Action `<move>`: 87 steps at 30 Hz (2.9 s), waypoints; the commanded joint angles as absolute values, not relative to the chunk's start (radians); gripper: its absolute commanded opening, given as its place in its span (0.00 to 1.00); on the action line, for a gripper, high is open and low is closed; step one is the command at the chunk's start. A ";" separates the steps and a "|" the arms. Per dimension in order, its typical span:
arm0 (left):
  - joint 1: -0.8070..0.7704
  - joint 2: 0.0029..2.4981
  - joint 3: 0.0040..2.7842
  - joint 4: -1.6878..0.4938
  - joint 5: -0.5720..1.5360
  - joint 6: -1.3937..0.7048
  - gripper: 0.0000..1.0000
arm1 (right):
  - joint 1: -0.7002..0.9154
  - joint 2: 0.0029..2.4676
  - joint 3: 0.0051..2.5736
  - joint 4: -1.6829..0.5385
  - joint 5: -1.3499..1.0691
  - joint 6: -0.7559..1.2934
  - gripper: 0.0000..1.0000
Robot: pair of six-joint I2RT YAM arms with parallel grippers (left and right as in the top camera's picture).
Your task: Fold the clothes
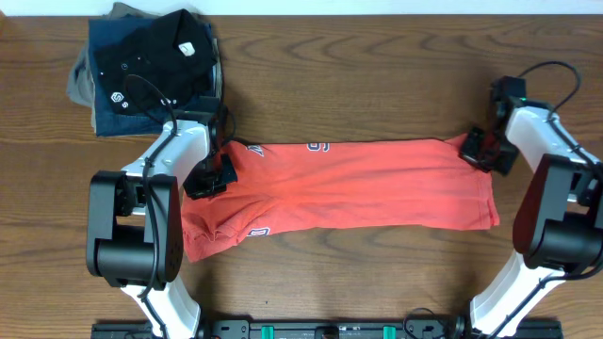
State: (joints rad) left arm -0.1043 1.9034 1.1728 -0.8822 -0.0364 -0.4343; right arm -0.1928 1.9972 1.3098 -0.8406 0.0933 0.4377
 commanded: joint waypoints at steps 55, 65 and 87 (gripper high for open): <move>-0.096 1.517 1.127 -1.039 -0.053 -0.432 0.98 | -0.394 1.858 1.100 -0.881 -0.361 0.277 0.01; -0.096 1.517 1.127 -1.039 -0.052 -0.432 0.98 | -0.437 1.845 1.404 -1.201 -0.164 0.277 0.01; -0.096 1.517 1.114 -1.012 -0.052 -0.458 0.98 | 0.121 1.820 1.449 -1.184 -0.161 0.331 0.01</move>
